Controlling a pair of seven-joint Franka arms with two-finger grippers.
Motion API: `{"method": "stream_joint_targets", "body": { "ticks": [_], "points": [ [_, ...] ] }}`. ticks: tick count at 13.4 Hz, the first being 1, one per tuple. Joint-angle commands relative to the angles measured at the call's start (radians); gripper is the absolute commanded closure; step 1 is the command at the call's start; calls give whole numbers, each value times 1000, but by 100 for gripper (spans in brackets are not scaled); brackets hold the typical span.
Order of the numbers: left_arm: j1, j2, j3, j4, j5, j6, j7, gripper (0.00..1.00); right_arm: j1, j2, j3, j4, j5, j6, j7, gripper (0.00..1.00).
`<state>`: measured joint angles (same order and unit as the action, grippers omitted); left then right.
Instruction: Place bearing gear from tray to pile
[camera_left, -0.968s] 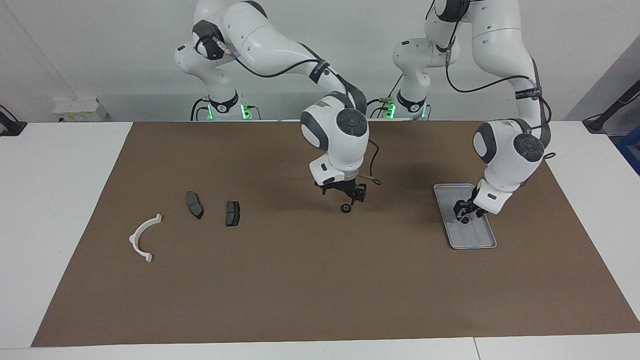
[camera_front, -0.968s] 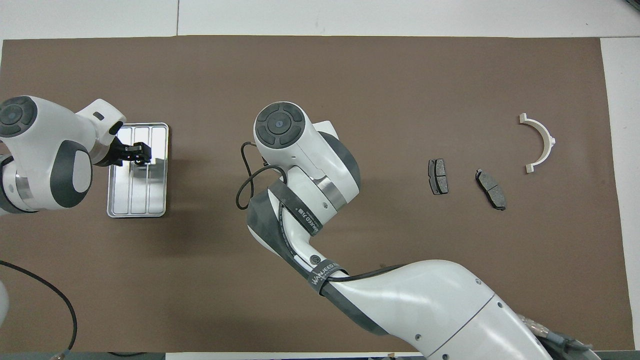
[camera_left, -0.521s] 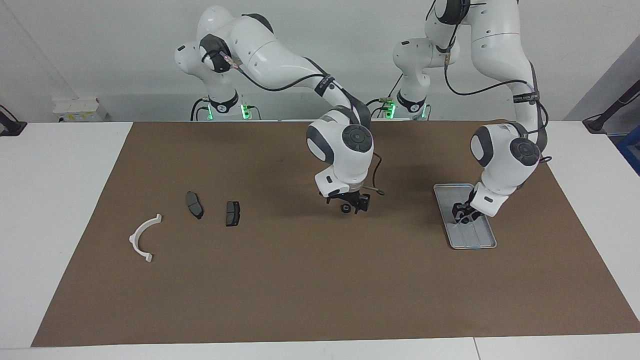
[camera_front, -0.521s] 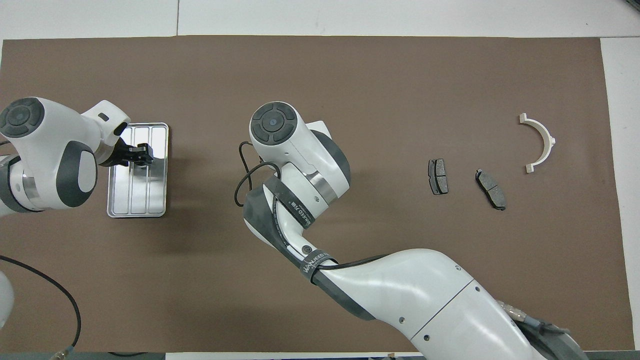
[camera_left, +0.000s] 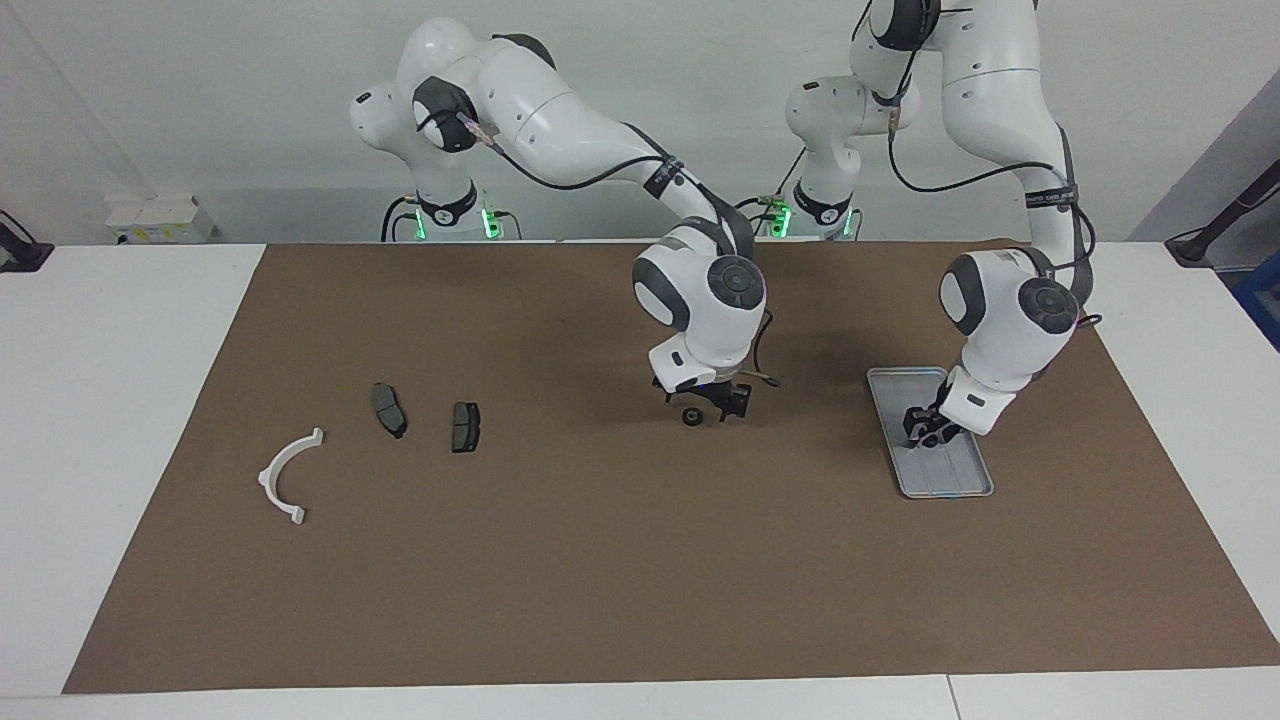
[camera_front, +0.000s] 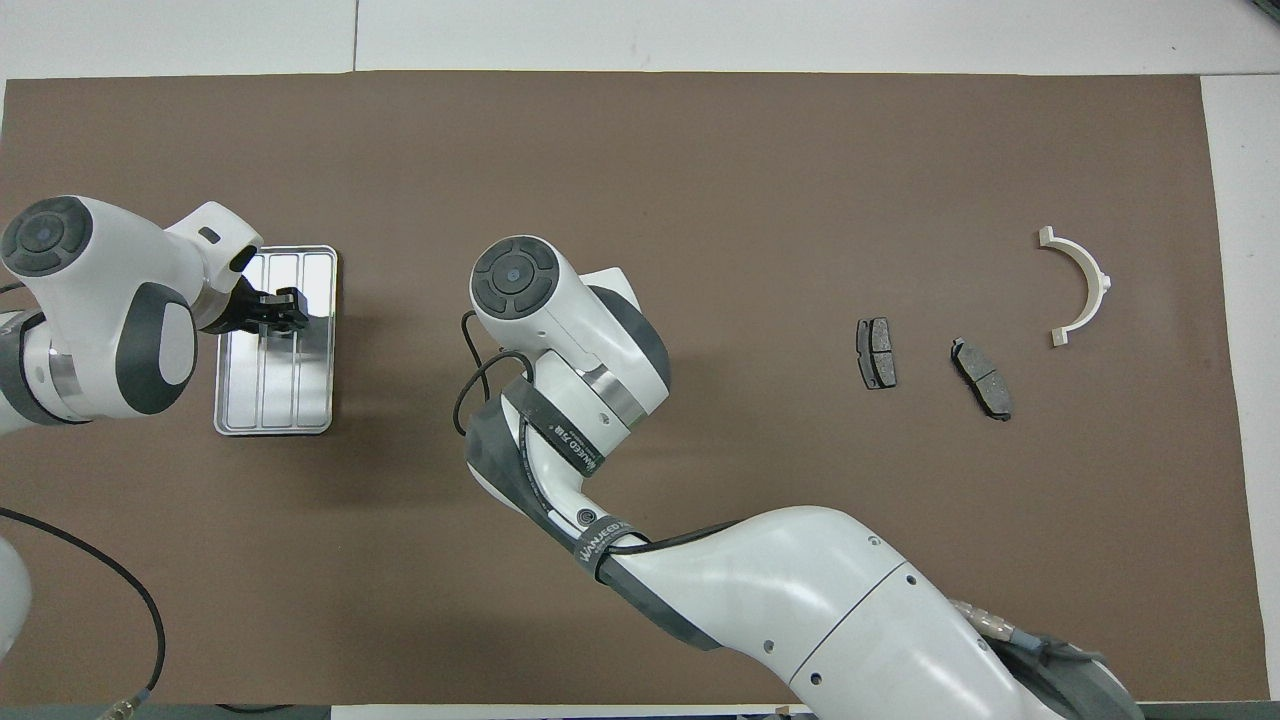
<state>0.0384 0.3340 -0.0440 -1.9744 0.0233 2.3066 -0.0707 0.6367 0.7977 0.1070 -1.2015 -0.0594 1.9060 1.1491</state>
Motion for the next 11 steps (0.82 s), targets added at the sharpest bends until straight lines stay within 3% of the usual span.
{"method": "stream_joint_targets", "body": {
  "ticks": [1,9,11],
  "points": [
    [11,-1,-5,-17,7,33,9,46,8,14,-1,-4,-14,47,50,0],
    [14,3,-5,-17,7,44,9,48,-8,6,-3,-56,-50,117,63,0],
    [12,2,-5,-17,7,37,9,57,-8,3,-3,-85,-51,133,69,2]
  ]
}}
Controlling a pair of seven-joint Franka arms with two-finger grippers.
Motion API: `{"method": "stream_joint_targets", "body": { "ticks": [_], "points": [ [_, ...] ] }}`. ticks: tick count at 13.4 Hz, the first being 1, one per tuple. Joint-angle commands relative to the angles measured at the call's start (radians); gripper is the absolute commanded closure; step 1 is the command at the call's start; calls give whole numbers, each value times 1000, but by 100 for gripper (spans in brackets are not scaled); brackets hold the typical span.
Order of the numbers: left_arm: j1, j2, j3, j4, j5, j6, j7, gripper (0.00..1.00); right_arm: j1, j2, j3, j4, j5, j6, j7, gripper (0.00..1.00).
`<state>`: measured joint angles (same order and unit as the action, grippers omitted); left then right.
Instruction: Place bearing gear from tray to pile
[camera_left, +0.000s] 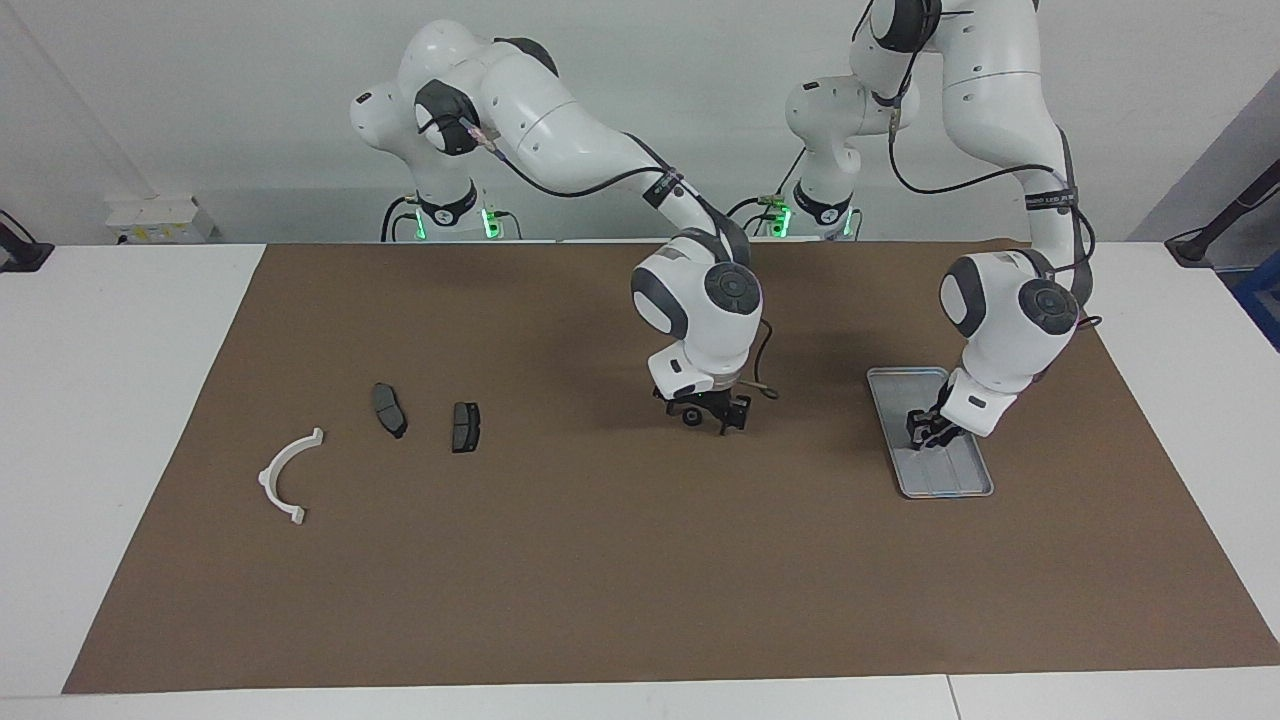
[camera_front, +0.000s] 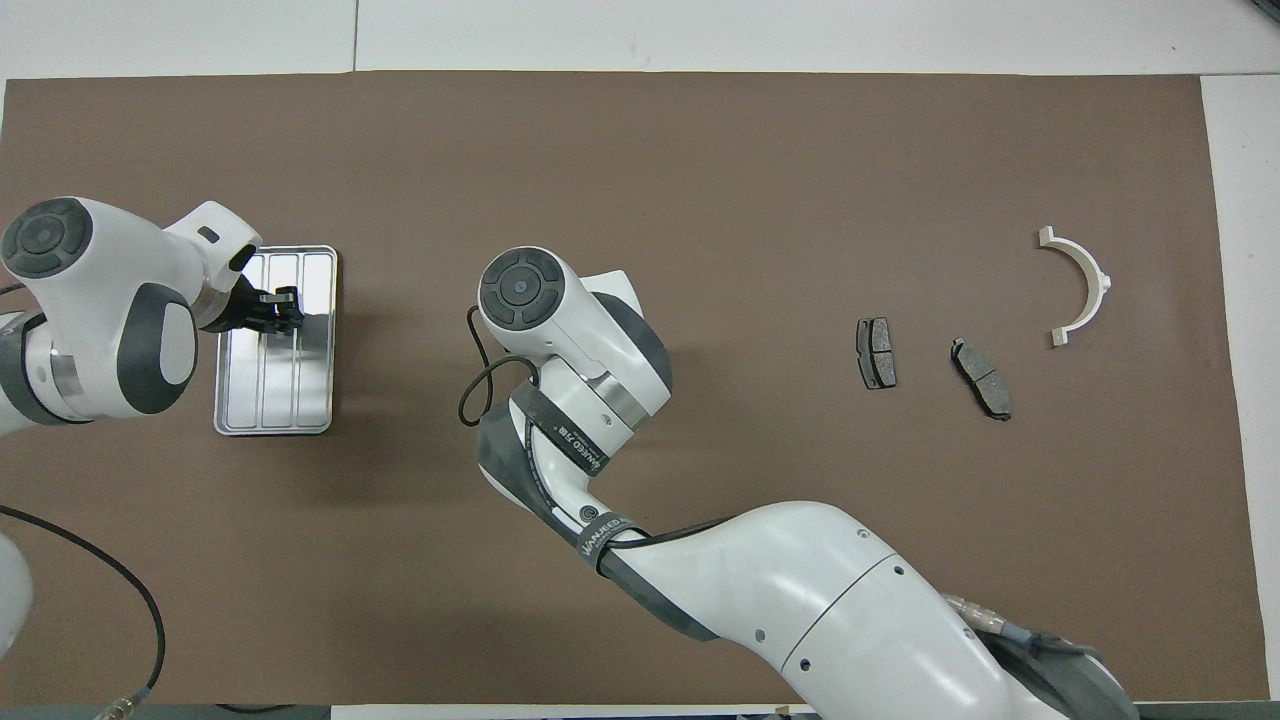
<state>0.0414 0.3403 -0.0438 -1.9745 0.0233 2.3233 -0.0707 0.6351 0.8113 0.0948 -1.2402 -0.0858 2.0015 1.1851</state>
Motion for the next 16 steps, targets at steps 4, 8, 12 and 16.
{"method": "stream_joint_targets", "body": {
  "ticks": [4,8,12,16],
  "points": [
    [8,-7,-5,-17,7,-18,0,98,-6,-15,11,-62,-17,51,33,13],
    [-3,-10,-7,61,-6,-143,-35,100,-18,-17,11,-61,-8,48,34,39],
    [-6,-46,-13,83,-8,-214,-76,100,-22,-17,13,-53,-6,46,33,60],
    [-49,-64,-14,98,-8,-245,-181,100,-40,-20,13,-48,14,33,30,92]
  ]
}}
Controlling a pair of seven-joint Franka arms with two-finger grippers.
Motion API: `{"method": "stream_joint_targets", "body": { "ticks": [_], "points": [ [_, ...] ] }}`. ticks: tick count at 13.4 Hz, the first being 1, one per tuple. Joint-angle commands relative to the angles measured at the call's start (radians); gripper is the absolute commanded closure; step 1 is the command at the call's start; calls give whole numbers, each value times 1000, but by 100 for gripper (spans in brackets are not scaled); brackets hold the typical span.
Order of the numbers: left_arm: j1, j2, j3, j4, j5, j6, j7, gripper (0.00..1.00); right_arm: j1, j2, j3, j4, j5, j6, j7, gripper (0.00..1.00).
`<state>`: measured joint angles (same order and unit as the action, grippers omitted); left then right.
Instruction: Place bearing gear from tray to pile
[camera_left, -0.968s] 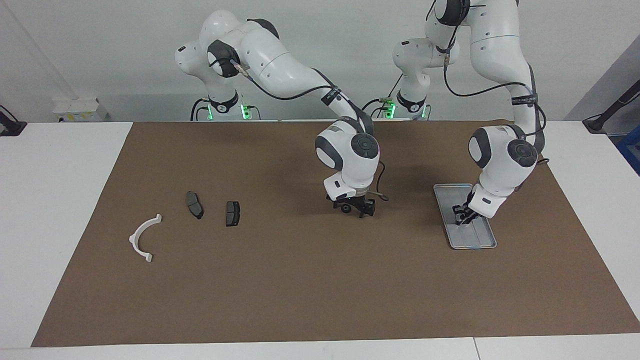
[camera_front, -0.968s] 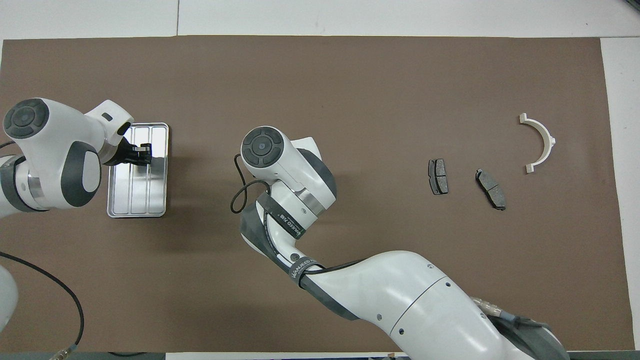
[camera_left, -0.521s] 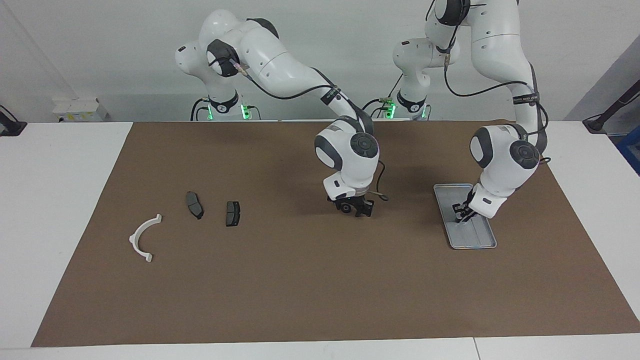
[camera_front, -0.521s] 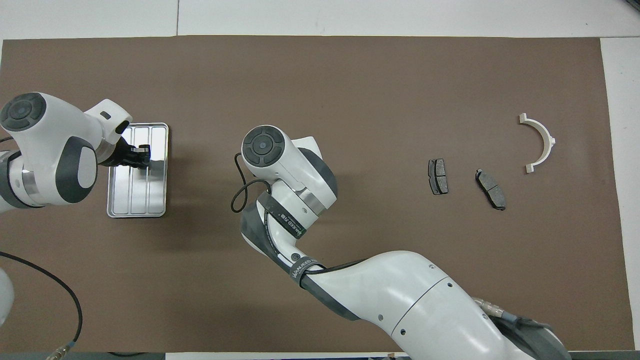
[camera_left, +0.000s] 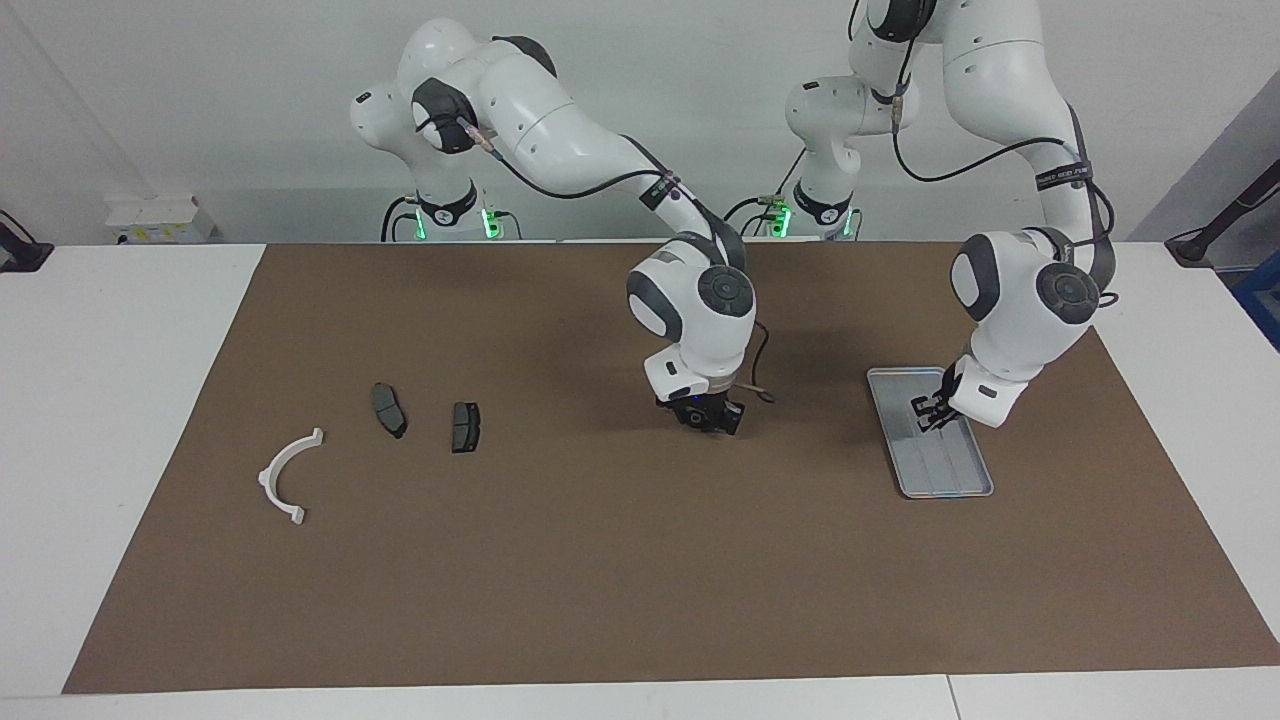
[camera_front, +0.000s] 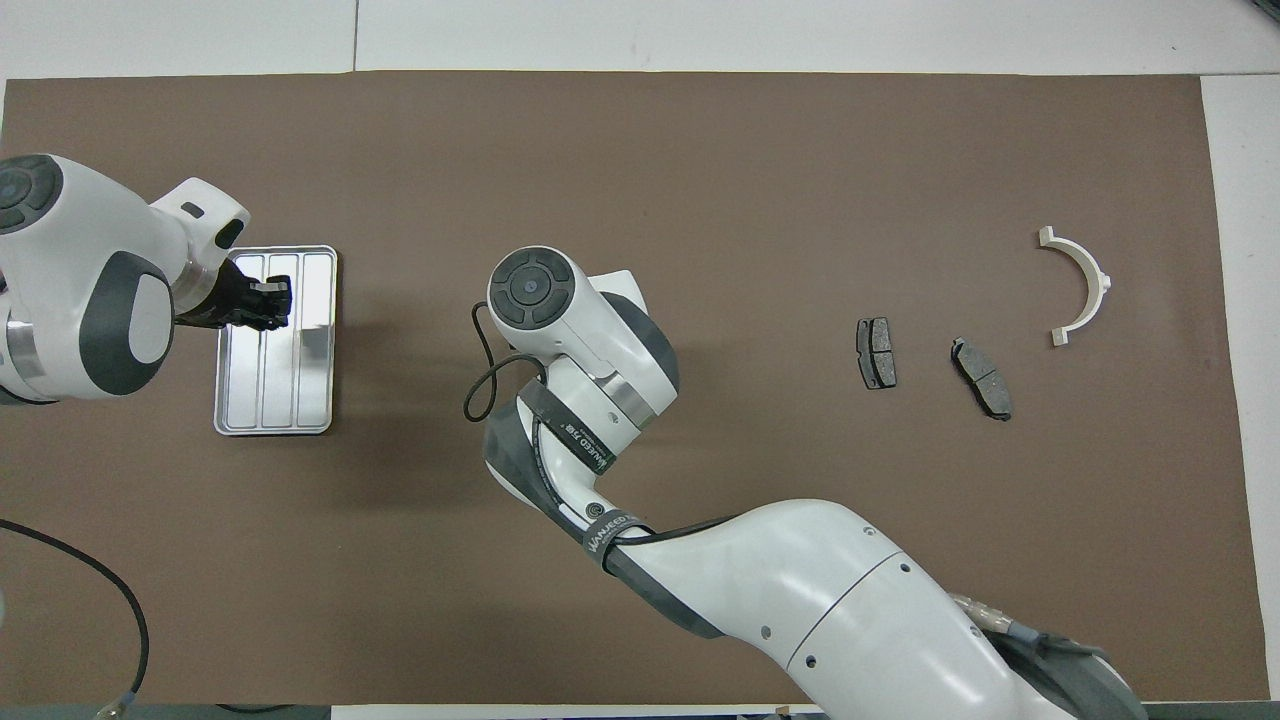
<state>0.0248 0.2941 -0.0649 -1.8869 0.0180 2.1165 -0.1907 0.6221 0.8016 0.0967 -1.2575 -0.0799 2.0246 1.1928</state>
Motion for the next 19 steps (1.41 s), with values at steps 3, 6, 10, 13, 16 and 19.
{"method": "stream_joint_targets", "body": {
  "ticks": [3,6,10,13,16,19],
  "points": [
    [-72,-18,7,47,-19,-70,-143,100,-73,-31,17,30,8,-119,-40,100],
    [-181,-7,8,81,-35,-76,-335,100,-154,-126,31,115,32,-321,-229,100],
    [-370,0,10,81,-33,6,-622,100,-310,-275,29,113,34,-455,-606,100],
    [-502,54,13,88,-23,55,-771,100,-468,-305,28,106,31,-469,-946,100],
    [-569,124,16,94,-21,133,-832,100,-565,-327,26,8,22,-385,-1093,100],
    [-571,135,16,71,-6,169,-837,100,-642,-348,25,-195,17,-166,-1164,100]
  ]
}}
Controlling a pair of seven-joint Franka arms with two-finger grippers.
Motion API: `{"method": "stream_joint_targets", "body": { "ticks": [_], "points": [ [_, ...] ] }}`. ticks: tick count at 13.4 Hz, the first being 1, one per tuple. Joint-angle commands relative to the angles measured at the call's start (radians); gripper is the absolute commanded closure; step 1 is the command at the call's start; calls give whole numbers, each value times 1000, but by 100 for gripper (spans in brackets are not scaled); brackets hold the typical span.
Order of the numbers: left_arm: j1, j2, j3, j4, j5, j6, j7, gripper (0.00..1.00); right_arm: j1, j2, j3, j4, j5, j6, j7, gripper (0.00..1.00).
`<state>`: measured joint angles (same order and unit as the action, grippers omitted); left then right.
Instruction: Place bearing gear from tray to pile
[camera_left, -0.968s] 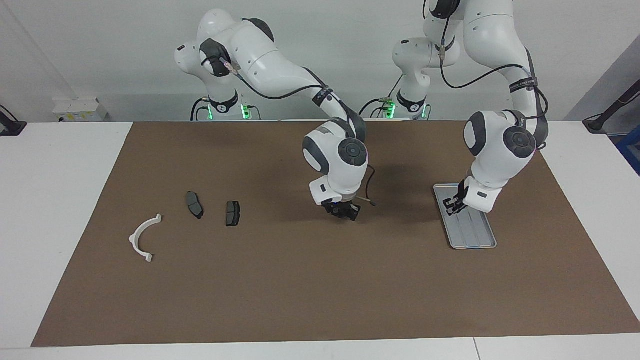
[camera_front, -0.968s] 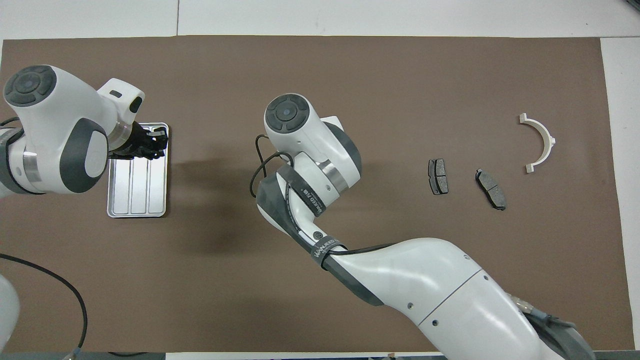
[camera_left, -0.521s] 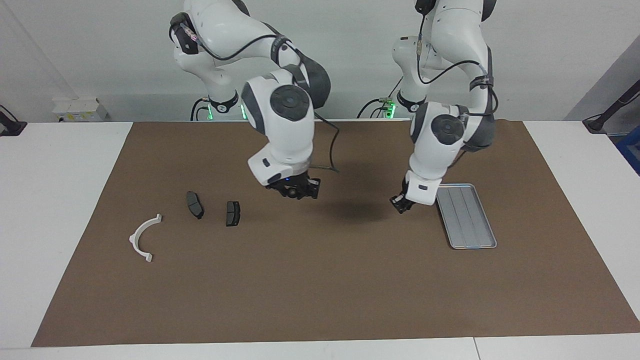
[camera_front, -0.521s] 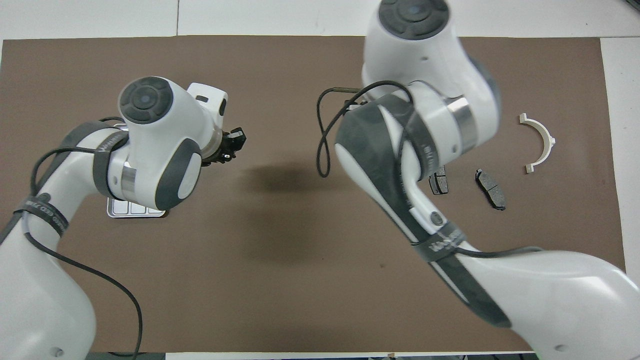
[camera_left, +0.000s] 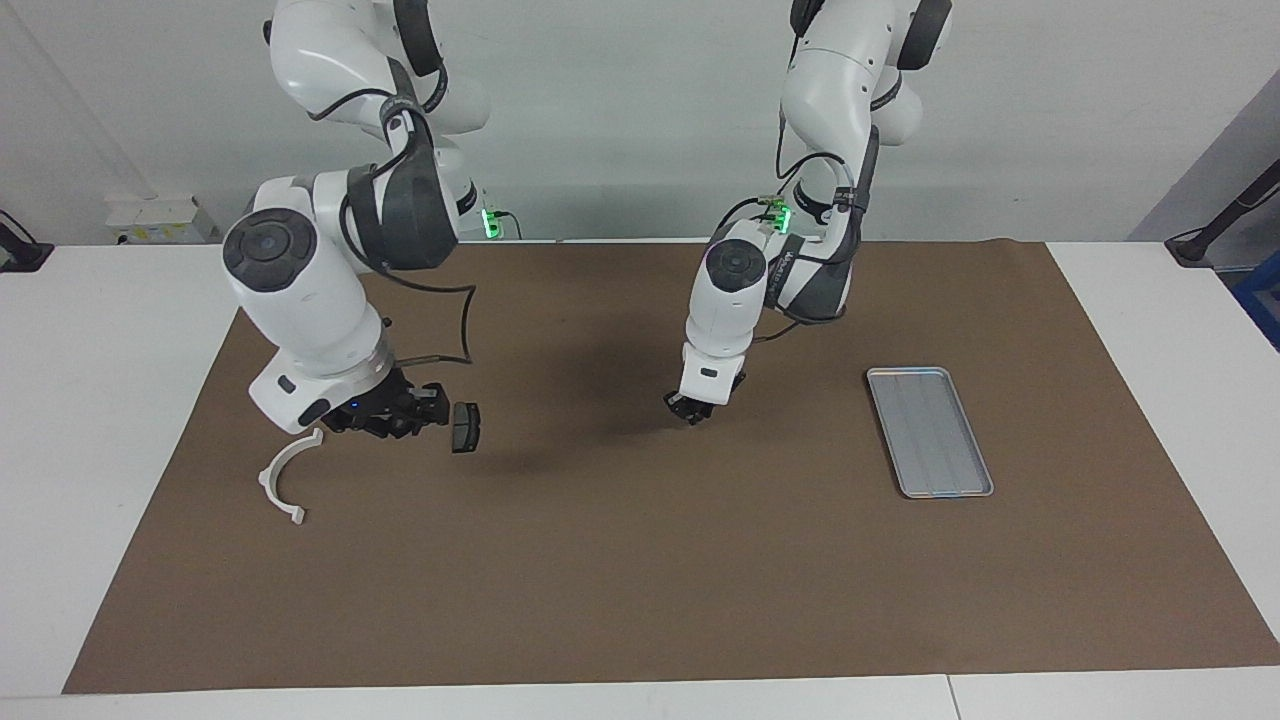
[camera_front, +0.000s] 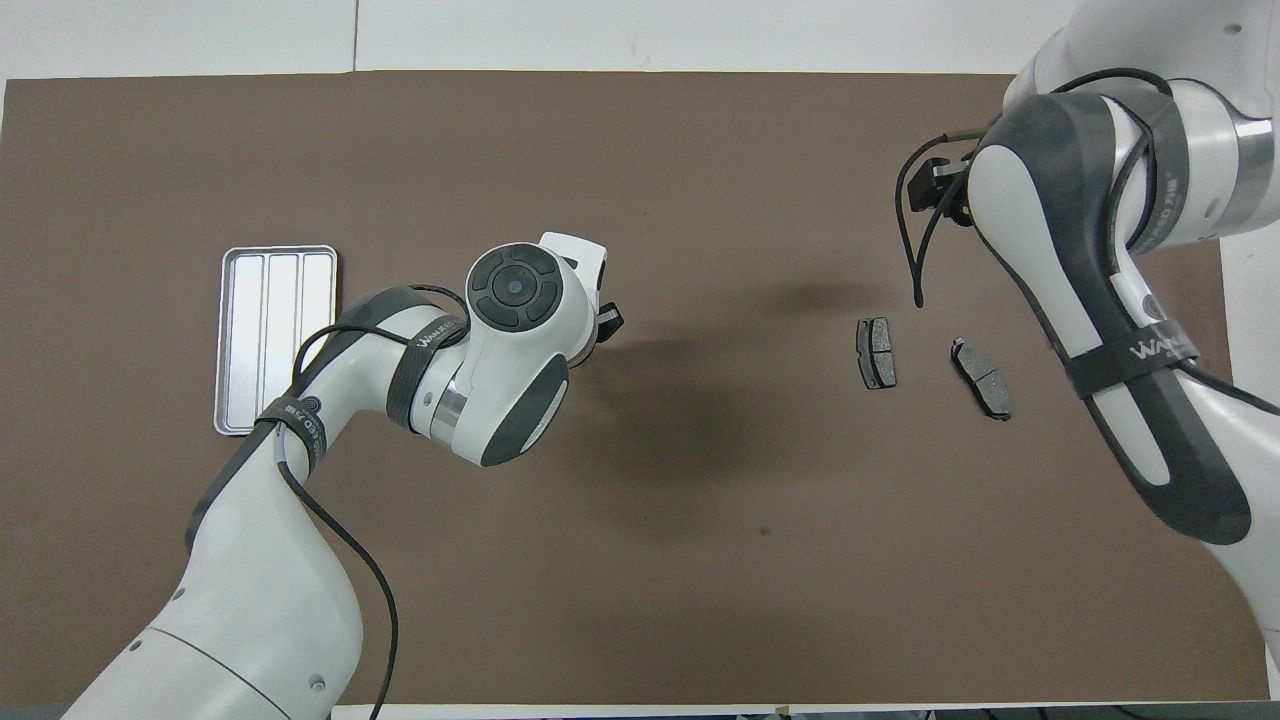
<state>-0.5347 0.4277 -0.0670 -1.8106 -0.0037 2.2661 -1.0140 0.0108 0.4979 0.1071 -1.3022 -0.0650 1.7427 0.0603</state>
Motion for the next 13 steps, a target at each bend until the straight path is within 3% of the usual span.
{"method": "stream_joint_targets", "body": {
  "ticks": [1,4,6,9,12,13],
  "points": [
    [-11,3,18,-9,16,36,-15,100,-46,-47,13,-226,-2,212,-33,100],
    [-13,3,18,-32,18,59,-17,100,-71,-13,13,-324,-36,394,-33,100],
    [-11,3,18,-33,18,64,-17,86,-86,37,13,-324,-39,457,-49,100],
    [-11,3,18,-38,18,81,-17,86,-94,70,13,-324,-39,506,-73,100],
    [-11,3,18,-39,18,81,-20,52,-95,91,13,-341,-39,578,-73,100],
    [-10,3,18,-39,18,81,-31,50,-95,91,13,-347,-38,584,-68,100]
  ]
}}
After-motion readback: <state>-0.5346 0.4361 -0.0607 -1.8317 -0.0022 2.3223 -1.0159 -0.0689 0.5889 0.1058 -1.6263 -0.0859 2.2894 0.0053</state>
